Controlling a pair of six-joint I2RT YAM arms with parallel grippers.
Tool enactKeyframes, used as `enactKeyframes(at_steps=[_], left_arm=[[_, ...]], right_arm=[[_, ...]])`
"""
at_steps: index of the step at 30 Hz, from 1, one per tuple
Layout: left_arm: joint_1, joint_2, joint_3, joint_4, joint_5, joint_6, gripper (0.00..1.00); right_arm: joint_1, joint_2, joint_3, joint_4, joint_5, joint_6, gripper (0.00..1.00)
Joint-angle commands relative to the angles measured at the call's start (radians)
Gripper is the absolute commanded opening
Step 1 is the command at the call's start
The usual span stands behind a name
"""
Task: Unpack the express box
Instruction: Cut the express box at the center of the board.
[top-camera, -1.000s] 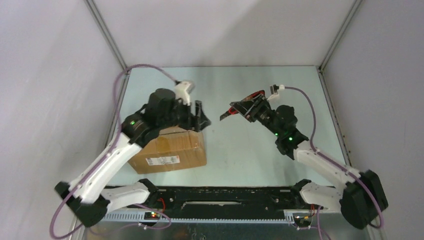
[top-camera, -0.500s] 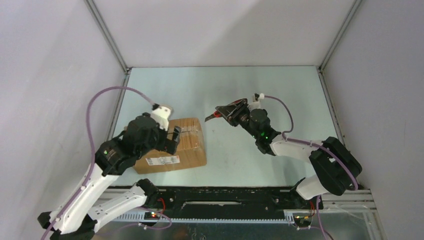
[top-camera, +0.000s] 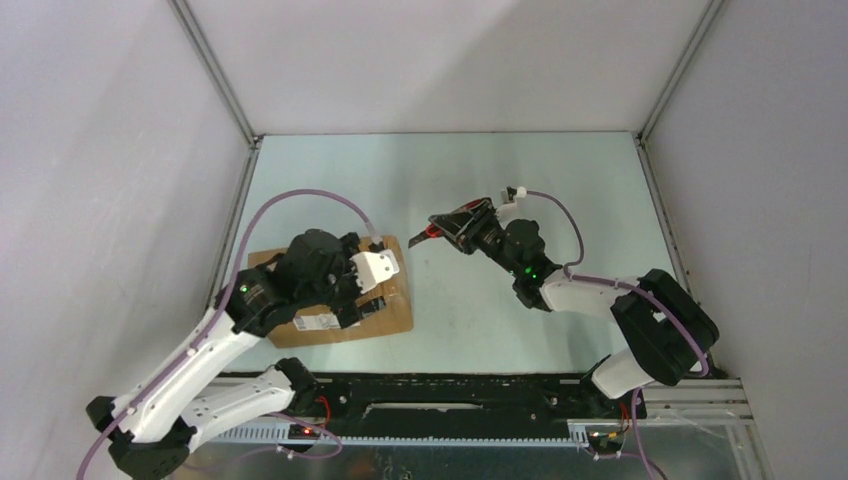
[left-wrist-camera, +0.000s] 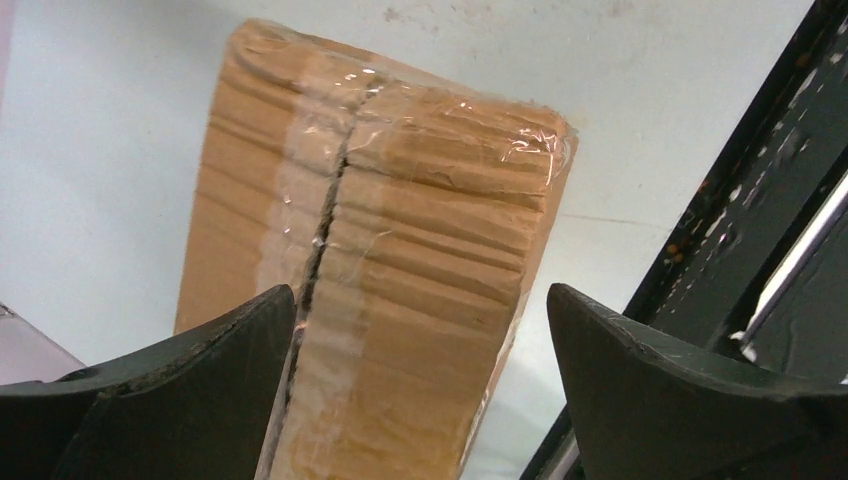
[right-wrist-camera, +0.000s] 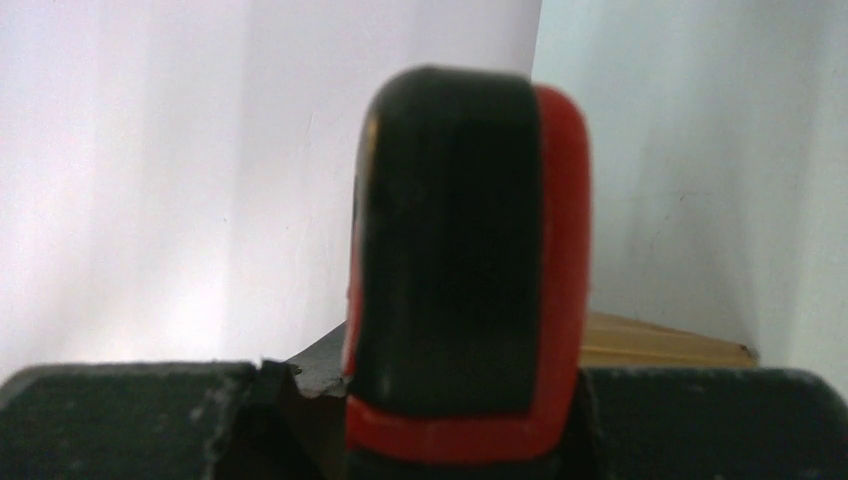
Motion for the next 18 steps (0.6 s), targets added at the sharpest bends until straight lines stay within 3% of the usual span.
enactKeyframes(at_steps=[1, 12, 18], left_arm=[[-0.005, 0.036, -0.053, 0.068, 0.001, 0.145, 1.00], [0.011, 0.072, -0.101, 0.168, -0.020, 0.148, 1.00], [0.000, 0.058, -0.131, 0.228, -0.027, 0.117, 1.00]], right_arm=[[-0.009, 0.016, 0.001, 0.109, -0.051, 0.009, 0.00], [0.030, 0.010, -0.015, 0.117, -0.017, 0.084, 0.00], [0.110, -0.059, -0.014, -0.060, 0.146, 0.116, 0.00]])
